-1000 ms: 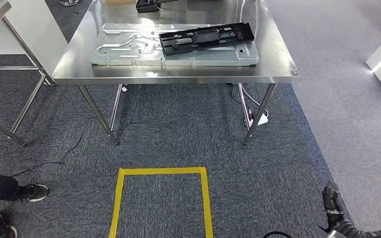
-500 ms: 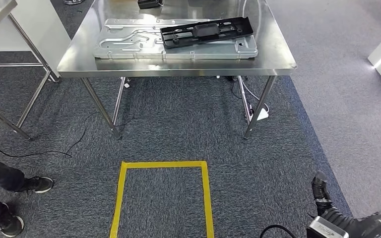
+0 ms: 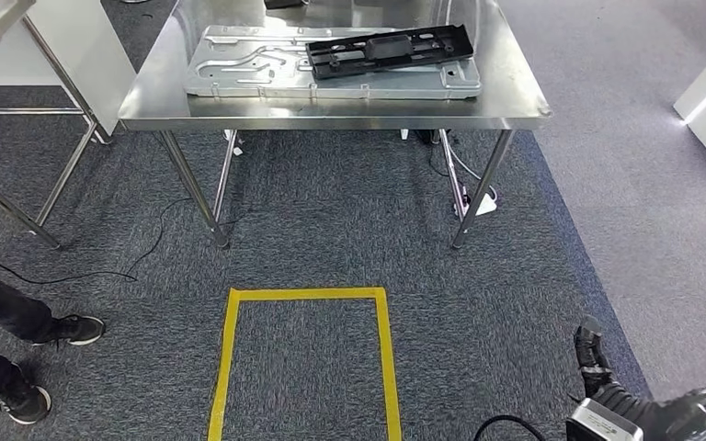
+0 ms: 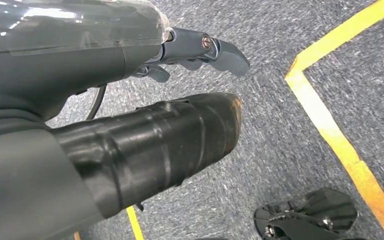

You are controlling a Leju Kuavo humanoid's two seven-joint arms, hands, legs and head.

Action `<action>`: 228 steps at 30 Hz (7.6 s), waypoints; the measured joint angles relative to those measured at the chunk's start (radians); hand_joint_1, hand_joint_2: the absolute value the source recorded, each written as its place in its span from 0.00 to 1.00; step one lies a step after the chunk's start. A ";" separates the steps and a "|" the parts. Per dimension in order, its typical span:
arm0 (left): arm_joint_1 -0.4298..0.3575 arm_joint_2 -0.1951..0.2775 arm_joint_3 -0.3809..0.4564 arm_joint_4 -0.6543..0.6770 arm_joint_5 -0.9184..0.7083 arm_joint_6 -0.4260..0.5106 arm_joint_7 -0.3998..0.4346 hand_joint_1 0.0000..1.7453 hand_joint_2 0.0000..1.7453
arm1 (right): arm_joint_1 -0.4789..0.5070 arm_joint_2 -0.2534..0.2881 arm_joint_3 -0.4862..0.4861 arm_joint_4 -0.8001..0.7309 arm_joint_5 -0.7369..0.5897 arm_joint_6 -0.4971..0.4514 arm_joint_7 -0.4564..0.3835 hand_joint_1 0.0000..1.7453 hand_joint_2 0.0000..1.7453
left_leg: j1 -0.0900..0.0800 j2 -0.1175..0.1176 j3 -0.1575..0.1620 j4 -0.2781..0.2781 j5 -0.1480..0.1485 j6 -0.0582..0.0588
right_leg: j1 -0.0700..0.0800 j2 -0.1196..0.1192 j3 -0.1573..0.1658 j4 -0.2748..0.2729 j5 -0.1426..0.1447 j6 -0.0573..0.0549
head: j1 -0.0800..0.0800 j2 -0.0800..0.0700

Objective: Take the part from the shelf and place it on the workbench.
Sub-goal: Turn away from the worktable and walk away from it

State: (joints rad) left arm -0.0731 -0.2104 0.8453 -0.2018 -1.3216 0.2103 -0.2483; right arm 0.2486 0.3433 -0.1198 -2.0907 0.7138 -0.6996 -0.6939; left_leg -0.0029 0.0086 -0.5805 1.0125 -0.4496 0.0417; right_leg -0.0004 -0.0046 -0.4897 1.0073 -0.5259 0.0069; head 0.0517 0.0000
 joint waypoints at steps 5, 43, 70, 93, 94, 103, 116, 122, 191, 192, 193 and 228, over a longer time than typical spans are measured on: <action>0.002 0.001 0.002 0.000 0.003 0.000 0.000 0.00 0.00 | -0.002 0.000 0.000 0.000 -0.024 0.000 0.000 0.00 0.25 | 0.002 -0.003 -0.023 0.043 -0.035 -0.028 | -0.008 -0.005 -0.015 -0.026 0.030 -0.023 | -0.001 0.000; 0.005 0.009 0.010 0.000 0.000 0.000 0.000 0.00 0.00 | -0.007 -0.001 -0.041 -0.053 -0.072 0.000 0.000 0.00 0.00 | 0.017 -0.002 0.024 0.137 -0.106 -0.054 | -0.009 -0.008 -0.099 -0.003 0.080 -0.024 | -0.005 0.000; 0.008 0.010 0.028 0.000 0.009 0.015 -0.016 0.00 0.00 | 0.000 0.002 -0.038 -0.040 -0.057 0.000 0.000 0.00 0.00 | 0.011 0.004 -0.061 0.260 -0.188 -0.045 | -0.004 0.017 -0.072 -0.003 0.059 -0.035 | -0.005 0.000; 0.008 0.010 0.029 0.000 0.013 0.017 -0.009 0.00 0.00 | 0.013 0.002 -0.037 -0.036 -0.071 0.000 0.000 0.00 0.00 | 0.007 0.096 0.073 -0.016 -0.055 -0.030 | -0.007 -0.048 -0.076 0.013 0.051 0.007 | 0.001 0.000; 0.007 0.010 0.029 0.000 0.013 0.017 -0.009 0.00 0.00 | 0.015 0.002 -0.038 -0.036 -0.071 0.000 0.000 0.00 0.00 | 0.008 0.103 0.075 -0.016 -0.056 -0.035 | -0.008 -0.037 -0.078 0.012 0.053 0.001 | 0.001 0.000; 0.013 0.010 0.038 0.000 0.008 0.018 -0.008 0.00 0.00 | 0.033 0.005 -0.037 -0.034 -0.081 -0.001 0.000 0.00 0.00 | 0.017 -0.006 -0.033 0.212 -0.138 -0.046 | -0.005 0.061 -0.086 0.011 0.065 -0.030 | 0.001 0.000; 0.016 0.011 0.057 0.000 0.005 0.020 -0.006 0.00 0.00 | 0.058 0.007 -0.044 0.111 -0.137 0.000 0.029 0.00 0.00 | 0.018 0.021 0.062 -0.026 -0.036 0.000 | -0.014 0.020 -0.222 0.267 -0.049 0.020 | 0.007 0.000; 0.012 0.008 0.070 0.000 0.010 0.023 -0.012 0.00 0.00 | -0.014 -0.014 -0.149 0.467 -0.354 0.074 0.057 0.00 0.00 | 0.013 0.087 0.076 -0.019 -0.054 -0.025 | -0.014 -0.067 -0.090 0.022 0.062 0.015 | 0.006 0.000; 0.011 -0.025 0.112 0.000 0.008 0.054 -0.037 0.00 0.00 | -0.310 -0.106 -0.832 1.855 0.188 0.175 0.476 0.00 0.00 | 0.019 0.007 -0.013 0.211 -0.192 -0.051 | -0.014 0.018 -0.089 0.013 0.061 -0.024 | 0.007 0.000; 0.012 -0.025 0.115 0.000 0.011 0.054 -0.039 0.00 0.00 | -0.311 -0.106 -0.830 1.856 0.188 0.175 0.476 0.00 0.00 | 0.019 0.002 -0.041 0.266 -0.207 -0.050 | -0.013 0.031 -0.089 0.014 0.061 -0.025 | 0.007 0.000; 0.013 -0.025 0.117 0.000 0.012 0.054 -0.041 0.00 0.00 | -0.311 -0.106 -0.829 1.856 0.189 0.175 0.476 0.00 0.00 | 0.019 0.001 -0.054 0.287 -0.202 -0.048 | -0.011 0.045 -0.089 0.015 0.061 -0.026 | 0.007 0.000; 0.014 -0.024 0.130 0.000 0.016 0.075 -0.016 0.00 0.00 | -0.311 -0.108 -0.795 1.863 0.242 0.154 0.491 0.00 0.00 | 0.013 -0.058 0.025 0.059 -0.051 -0.027 | -0.003 0.097 -0.082 0.020 0.058 -0.025 | 0.011 0.000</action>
State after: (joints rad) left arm -0.0587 -0.2345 0.9749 -0.2018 -1.3057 0.2849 -0.2644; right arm -0.0621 0.2350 -0.9151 -0.2275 0.9554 -0.5451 -0.2028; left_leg 0.0100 -0.0491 -0.5554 1.0712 -0.5010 0.0142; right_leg -0.0031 0.0926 -0.5719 1.0270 -0.4681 -0.0183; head 0.0628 0.0000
